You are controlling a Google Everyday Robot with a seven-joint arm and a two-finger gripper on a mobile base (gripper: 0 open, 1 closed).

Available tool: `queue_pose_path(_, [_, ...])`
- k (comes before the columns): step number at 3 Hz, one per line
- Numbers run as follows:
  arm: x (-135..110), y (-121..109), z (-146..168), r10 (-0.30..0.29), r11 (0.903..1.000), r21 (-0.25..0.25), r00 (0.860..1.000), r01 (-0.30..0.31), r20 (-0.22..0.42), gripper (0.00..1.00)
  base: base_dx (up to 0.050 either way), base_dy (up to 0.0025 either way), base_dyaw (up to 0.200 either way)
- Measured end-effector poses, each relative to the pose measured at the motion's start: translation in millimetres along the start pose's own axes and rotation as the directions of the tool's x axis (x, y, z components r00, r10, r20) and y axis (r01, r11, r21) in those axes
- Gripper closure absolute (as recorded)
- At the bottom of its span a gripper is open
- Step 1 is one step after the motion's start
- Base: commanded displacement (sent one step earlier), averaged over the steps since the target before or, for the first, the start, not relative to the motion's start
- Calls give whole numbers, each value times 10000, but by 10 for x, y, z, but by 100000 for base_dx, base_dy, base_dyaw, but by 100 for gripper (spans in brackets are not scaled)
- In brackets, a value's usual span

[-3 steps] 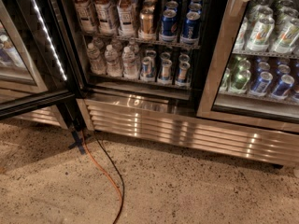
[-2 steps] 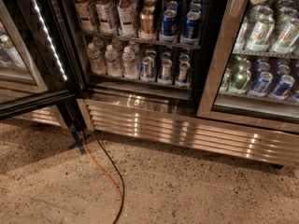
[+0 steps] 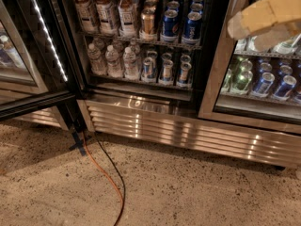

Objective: Open right fridge door

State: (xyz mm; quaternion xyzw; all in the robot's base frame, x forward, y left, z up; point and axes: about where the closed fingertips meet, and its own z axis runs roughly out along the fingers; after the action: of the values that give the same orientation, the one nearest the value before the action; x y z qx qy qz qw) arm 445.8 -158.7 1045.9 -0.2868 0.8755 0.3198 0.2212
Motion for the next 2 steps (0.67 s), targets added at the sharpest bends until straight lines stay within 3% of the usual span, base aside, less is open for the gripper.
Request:
queue_pose_path(1, [259,-286,122,1654,9862,-65,9855,-1657,-370,0,0,0,0])
queue_pose_path(2, [259,-286,122,1654,9862,-65,9855,-1657,-370,0,4897,1,-55])
